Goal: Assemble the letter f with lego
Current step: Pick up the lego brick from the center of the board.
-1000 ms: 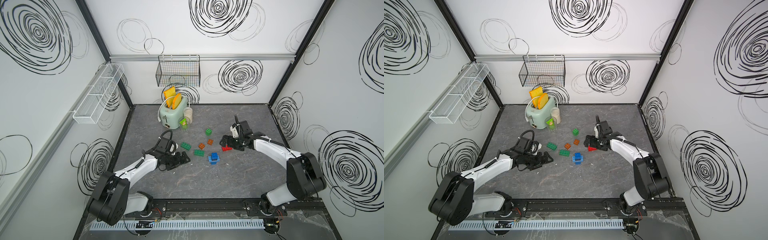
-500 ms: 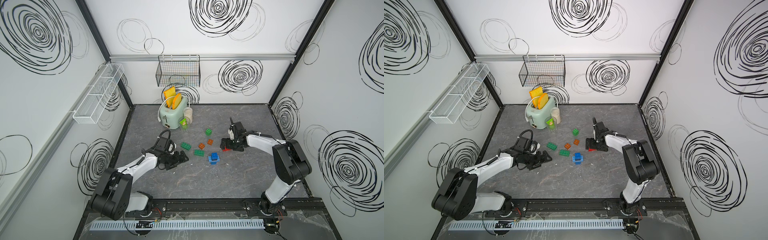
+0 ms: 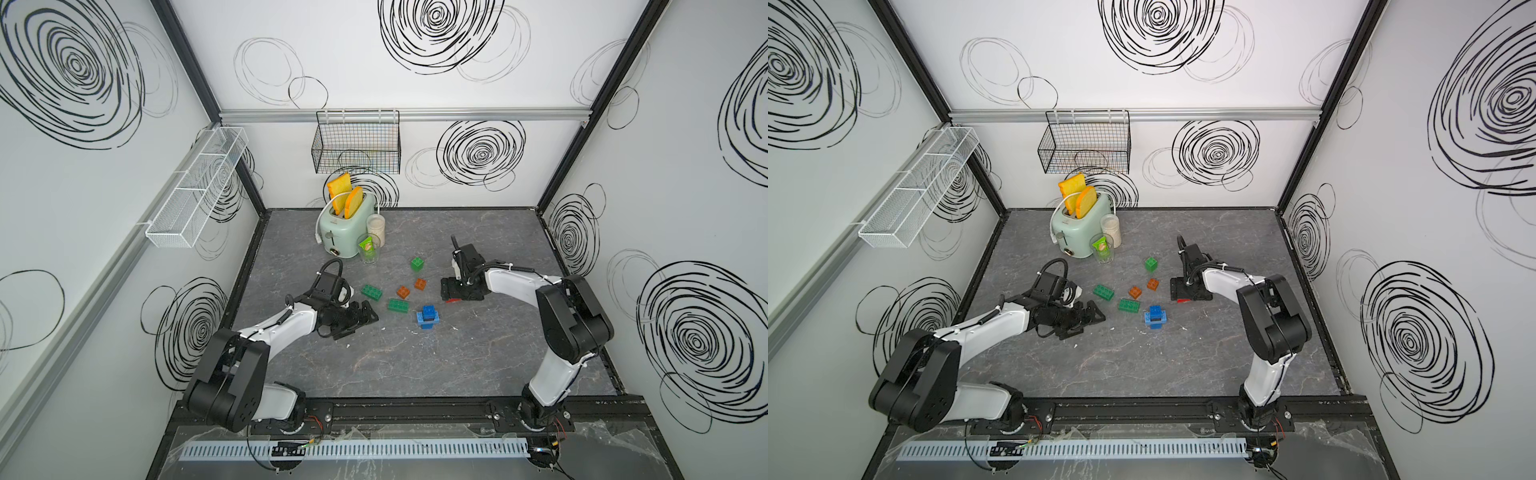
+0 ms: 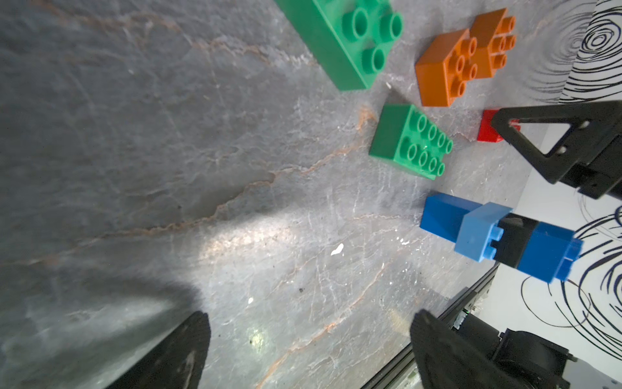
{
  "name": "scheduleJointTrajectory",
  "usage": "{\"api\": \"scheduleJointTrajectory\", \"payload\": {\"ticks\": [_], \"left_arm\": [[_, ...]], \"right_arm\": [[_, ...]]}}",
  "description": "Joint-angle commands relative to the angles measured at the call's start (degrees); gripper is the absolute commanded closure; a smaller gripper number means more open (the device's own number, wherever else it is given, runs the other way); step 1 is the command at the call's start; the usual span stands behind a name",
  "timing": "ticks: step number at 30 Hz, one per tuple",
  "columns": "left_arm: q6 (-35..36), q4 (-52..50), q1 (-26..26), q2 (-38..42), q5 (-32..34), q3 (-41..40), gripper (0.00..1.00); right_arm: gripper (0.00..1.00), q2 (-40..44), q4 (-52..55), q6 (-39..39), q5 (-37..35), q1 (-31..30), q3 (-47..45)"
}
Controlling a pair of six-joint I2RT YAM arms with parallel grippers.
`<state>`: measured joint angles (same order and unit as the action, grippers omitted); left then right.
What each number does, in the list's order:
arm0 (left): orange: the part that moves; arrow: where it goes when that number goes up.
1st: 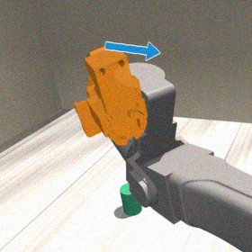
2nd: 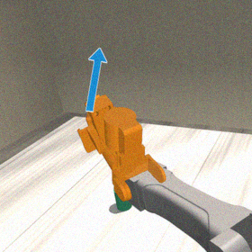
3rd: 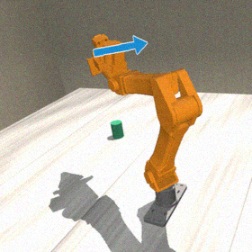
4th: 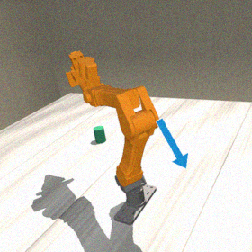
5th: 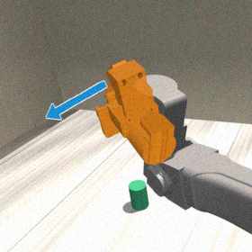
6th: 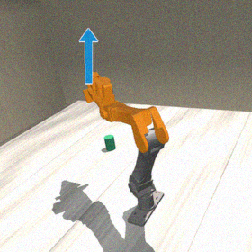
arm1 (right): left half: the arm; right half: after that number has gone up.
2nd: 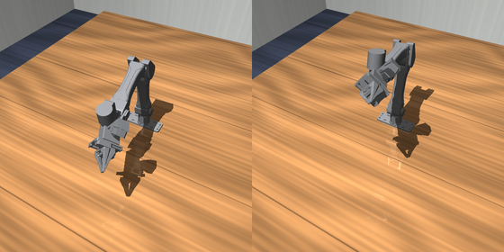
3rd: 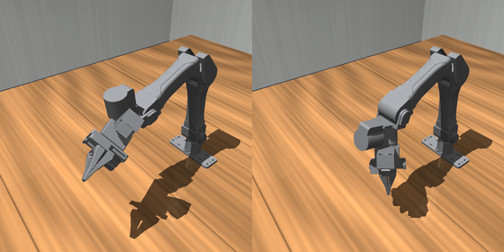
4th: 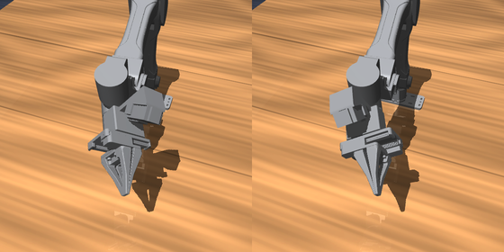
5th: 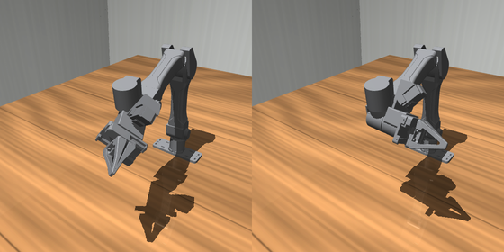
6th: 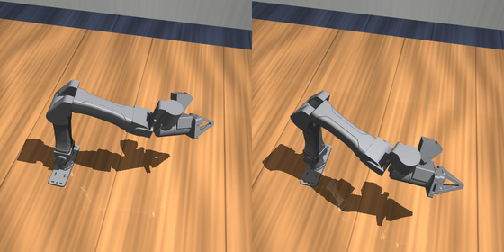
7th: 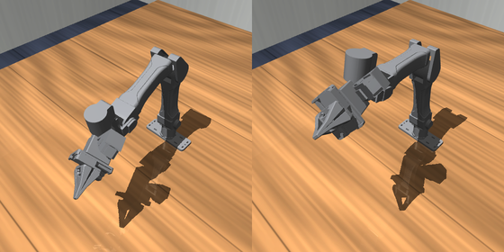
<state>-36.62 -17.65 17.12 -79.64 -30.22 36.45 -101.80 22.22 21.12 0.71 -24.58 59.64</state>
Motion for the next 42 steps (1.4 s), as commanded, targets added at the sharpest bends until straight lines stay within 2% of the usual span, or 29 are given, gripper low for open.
{"api": "scheduleJointTrajectory", "payload": {"ticks": [1, 10, 18, 23, 26, 29, 35, 38, 42], "left_arm": [[0.6, 1.3, -0.6, -0.3, -1.3, 1.2, 0.03], [-0.1, 3.5, -0.6, 1.6, -9.2, -0.3, 0.02], [0.4, 3.6, -0.6, 1.9, -10.2, -1.6, 0.02], [-0.2, 6.9, 1.9, 1.1, -11.9, -1.0, 0.04], [-3.0, 12.8, 4.3, 0.7, -14.6, -1.0, 0.05], [-6.0, 19.0, 7.1, -1.0, -15.7, -0.9, 0.08], [-12.7, 30.7, 10.6, -6.6, -16.1, -1.5, 0.26], [-15.5, 36.0, 11.9, -9.6, -16.6, -1.2, 0.34], [-16.6, 38.7, 14.0, -12.5, -16.2, 0.3, 0.38]], "right_arm": [[0.15, -0.7, 0.6, -1.0, -2.3, -0.9, 0.2], [0.27, 0.2, 1.2, -1.2, -3.5, -1.7, -0.2], [0.36, 1.4, 2.5, -0.9, -4.5, -1.9, -0.1], [0.38, 3.6, 6.2, -0.2, -4.9, -2.3, 2.4], [0.39, 5.4, 10.5, 0.3, -5.0, -2.3, 5.4], [0.39, 7.9, 14.8, 1.0, -4.4, -2.5, 8.1], [0.38, 12.4, 23.8, 3.2, -1.6, -4.3, 13.1], [0.38, 13.8, 27.0, 4.6, -0.4, -7.2, 14.5], [0.38, 15.8, 28.7, 6.8, 1.9, -10.9, 14.2]]}}
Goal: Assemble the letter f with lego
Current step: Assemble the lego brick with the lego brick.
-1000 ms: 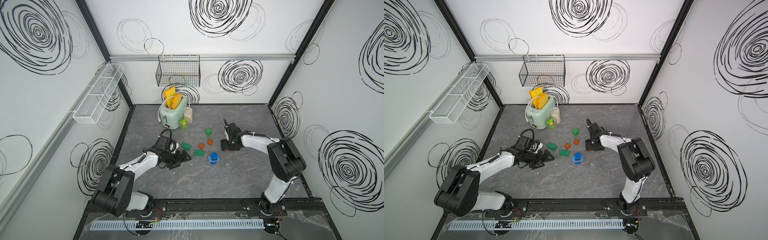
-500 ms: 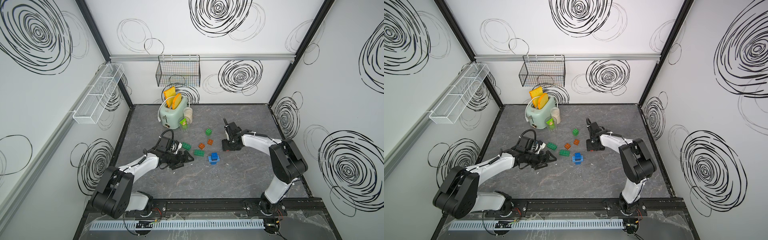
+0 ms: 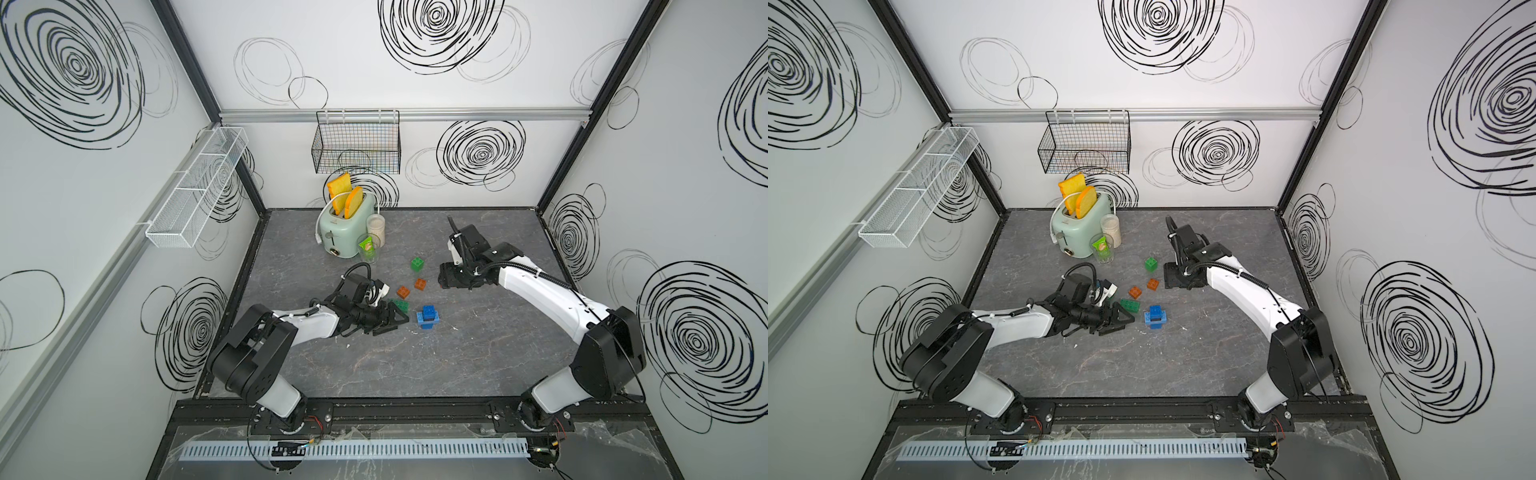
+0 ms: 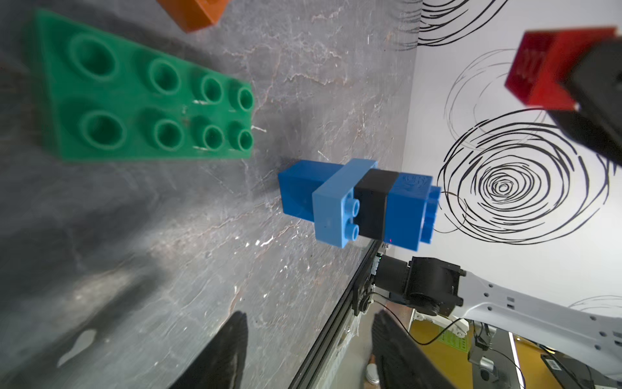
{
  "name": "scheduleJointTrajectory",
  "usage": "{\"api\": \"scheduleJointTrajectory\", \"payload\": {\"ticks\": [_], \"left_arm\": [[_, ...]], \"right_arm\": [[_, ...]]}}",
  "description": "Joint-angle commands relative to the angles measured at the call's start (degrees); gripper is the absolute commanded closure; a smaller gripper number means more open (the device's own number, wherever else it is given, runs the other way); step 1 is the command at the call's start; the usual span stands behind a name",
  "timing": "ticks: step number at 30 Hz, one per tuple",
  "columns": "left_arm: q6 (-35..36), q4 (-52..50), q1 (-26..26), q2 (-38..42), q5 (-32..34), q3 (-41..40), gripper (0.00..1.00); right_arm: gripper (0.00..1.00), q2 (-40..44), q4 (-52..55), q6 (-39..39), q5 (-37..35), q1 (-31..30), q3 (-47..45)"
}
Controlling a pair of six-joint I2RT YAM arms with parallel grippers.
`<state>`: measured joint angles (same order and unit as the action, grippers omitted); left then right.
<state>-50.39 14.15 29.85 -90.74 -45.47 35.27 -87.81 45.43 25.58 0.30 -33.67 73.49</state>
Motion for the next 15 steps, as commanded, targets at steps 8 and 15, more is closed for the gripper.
{"api": "scheduleJointTrajectory", "payload": {"ticks": [8, 15], "left_arm": [[-3.7, 10.0, 4.3, -4.6, 0.9, 3.2, 0.39], [-5.3, 12.3, 5.2, -6.4, 2.4, 3.4, 0.40]], "right_arm": [[0.38, 3.9, 6.1, 5.2, 3.6, -5.3, -0.8], [0.38, 4.0, 6.0, 6.9, 3.5, -8.6, -2.6]]}}
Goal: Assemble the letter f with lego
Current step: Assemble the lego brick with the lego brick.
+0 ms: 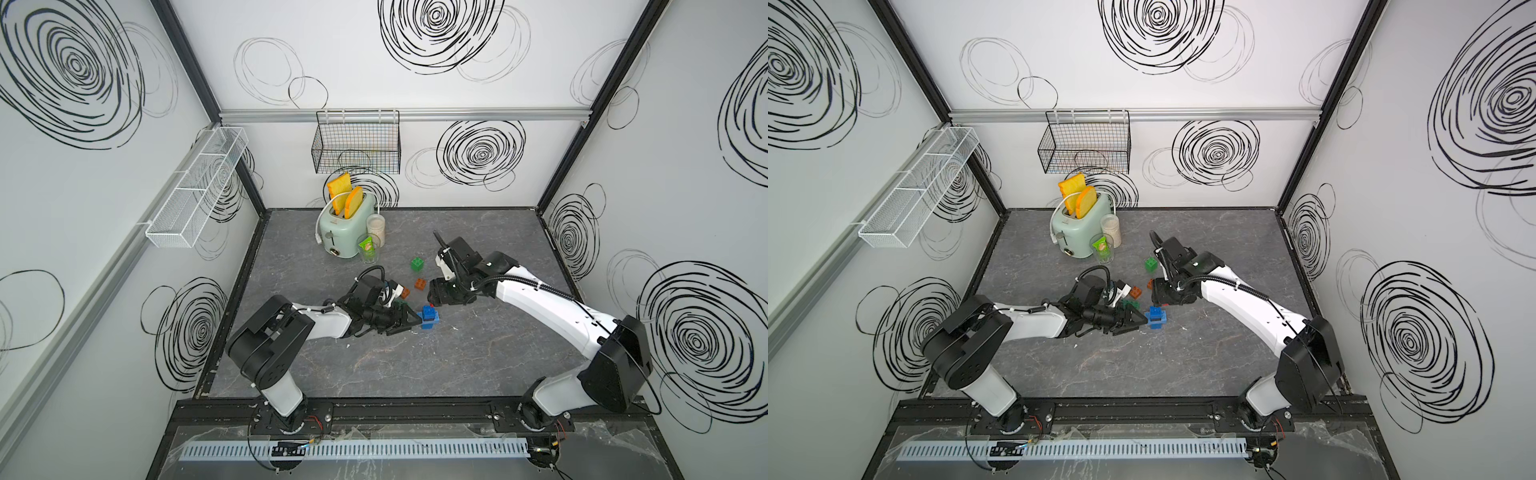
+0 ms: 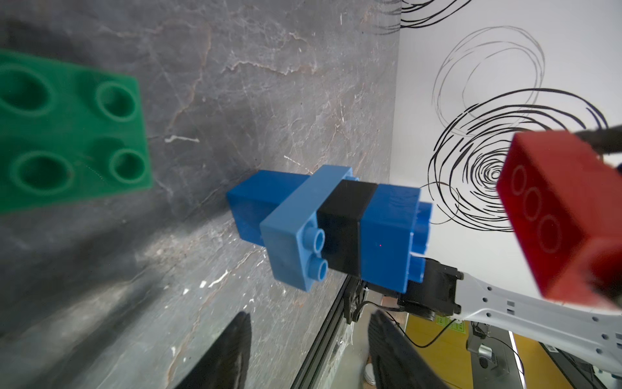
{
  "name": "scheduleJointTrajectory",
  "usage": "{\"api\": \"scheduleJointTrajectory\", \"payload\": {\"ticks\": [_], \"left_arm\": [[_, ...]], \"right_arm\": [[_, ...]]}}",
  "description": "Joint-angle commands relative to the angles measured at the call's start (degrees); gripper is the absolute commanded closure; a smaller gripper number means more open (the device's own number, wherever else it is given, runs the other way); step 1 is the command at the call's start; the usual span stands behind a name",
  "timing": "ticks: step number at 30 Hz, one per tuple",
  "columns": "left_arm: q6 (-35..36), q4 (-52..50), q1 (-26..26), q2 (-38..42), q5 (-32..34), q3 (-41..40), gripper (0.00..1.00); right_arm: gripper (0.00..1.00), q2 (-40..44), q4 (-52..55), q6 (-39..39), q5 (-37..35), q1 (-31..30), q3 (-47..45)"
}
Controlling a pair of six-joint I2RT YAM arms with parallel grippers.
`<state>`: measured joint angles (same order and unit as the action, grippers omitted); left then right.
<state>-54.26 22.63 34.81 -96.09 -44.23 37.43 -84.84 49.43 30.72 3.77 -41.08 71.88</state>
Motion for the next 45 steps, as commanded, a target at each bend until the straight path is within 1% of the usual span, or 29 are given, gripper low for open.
{"api": "scheduleJointTrajectory", "payload": {"ticks": [1, 14, 18, 33, 45], "left_arm": [[-1.5, 3.8, 0.3, -1.1, 1.2, 1.3, 0.41], [-0.2, 2.1, 0.2, -2.9, 3.1, 2.5, 0.43], [-0.2, 2.5, 0.1, -3.5, 2.8, 2.5, 0.44], [0.1, 2.1, 0.0, -4.5, 1.8, 2.6, 0.44], [0.3, 2.0, -1.1, -6.1, 0.5, 3.2, 0.45]], "right_arm": [[0.38, 1.0, 1.9, 1.9, -0.1, -1.6, -1.2], [0.40, -2.3, 1.2, 2.9, -1.4, -3.5, -1.0], [0.41, -2.9, 0.4, 4.0, -3.2, -3.6, -0.8], [0.41, -5.5, -0.5, 6.7, -4.7, -4.2, 0.5], [0.41, -6.8, 0.2, 7.6, -6.4, -4.3, 1.4]]}}
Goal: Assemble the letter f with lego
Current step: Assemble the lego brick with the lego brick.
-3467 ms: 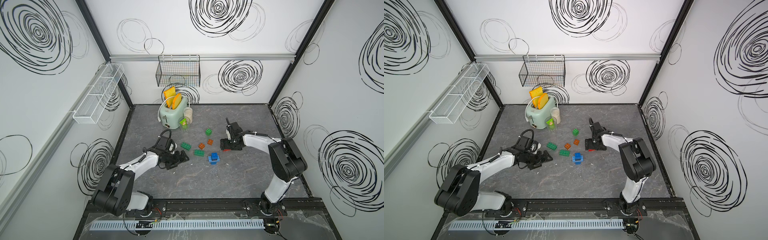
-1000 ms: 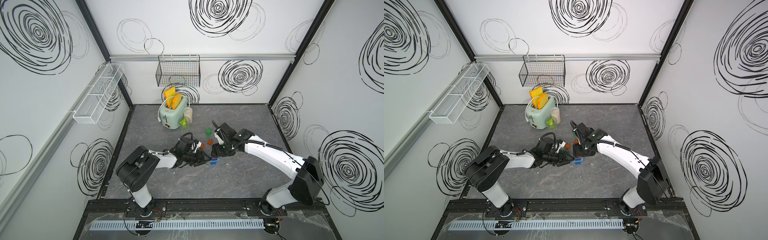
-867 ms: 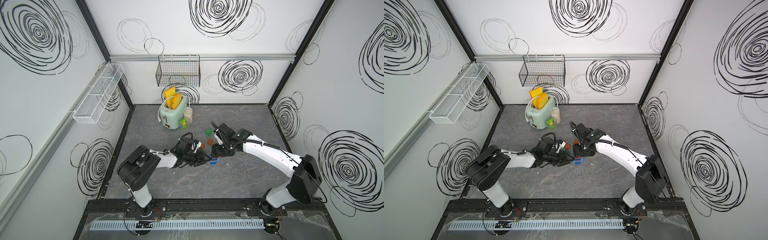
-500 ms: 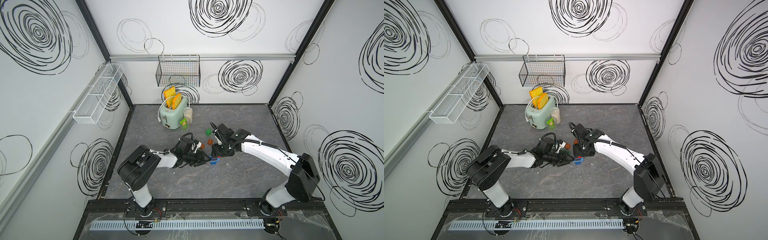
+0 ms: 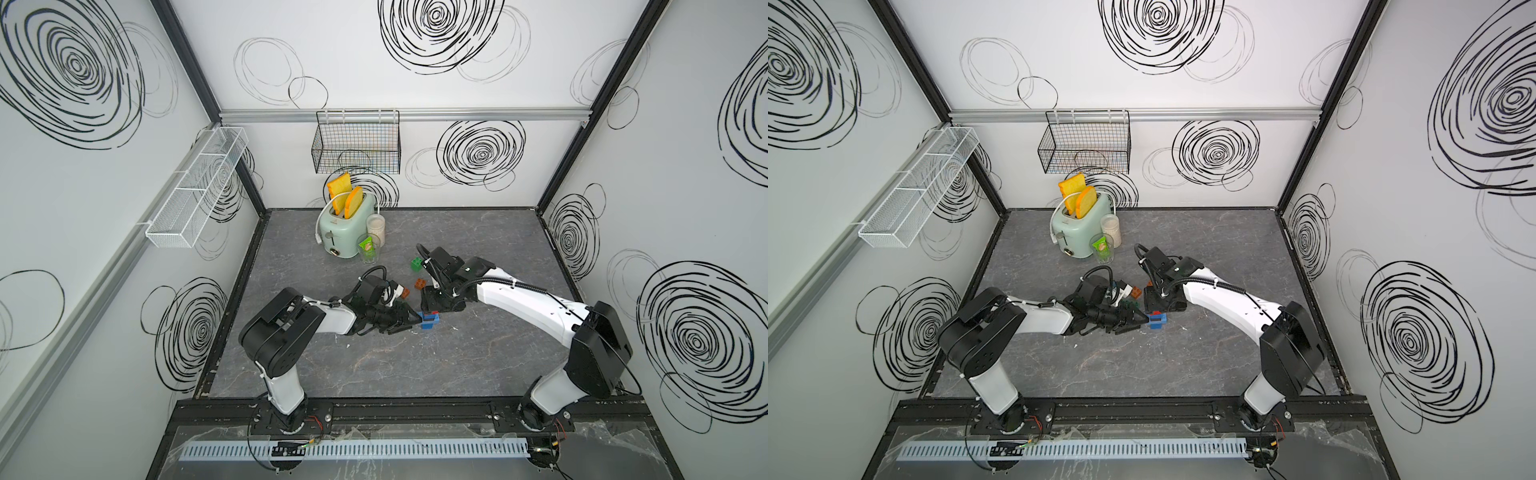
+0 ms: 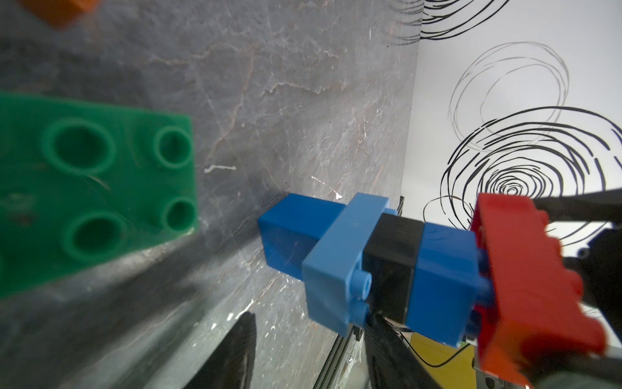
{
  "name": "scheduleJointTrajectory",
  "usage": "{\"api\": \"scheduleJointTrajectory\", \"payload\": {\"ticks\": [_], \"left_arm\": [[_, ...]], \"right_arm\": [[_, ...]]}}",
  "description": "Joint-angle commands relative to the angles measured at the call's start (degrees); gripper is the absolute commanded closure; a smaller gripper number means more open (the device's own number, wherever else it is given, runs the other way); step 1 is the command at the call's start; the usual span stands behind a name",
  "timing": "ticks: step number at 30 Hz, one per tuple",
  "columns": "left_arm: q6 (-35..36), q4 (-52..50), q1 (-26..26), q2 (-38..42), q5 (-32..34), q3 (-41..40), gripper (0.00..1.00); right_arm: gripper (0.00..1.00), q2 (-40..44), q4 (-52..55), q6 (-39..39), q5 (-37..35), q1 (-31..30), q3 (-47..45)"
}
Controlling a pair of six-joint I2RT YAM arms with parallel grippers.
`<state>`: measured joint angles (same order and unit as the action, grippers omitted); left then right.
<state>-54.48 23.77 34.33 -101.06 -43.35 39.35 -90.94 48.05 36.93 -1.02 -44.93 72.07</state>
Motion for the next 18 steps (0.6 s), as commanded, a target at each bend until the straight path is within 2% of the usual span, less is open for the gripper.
{"api": "scheduleJointTrajectory", "payload": {"ticks": [1, 18], "left_arm": [[0.4, 0.8, -0.7, -1.3, -0.3, 1.3, 0.45], [-0.9, 1.8, -1.0, -2.0, -0.3, 0.5, 0.46]], "right_arm": [[0.41, -0.7, 1.8, 1.5, -1.8, -0.4, 1.3], [0.42, -0.1, 1.7, 5.1, -4.3, -2.0, -0.6]]}}
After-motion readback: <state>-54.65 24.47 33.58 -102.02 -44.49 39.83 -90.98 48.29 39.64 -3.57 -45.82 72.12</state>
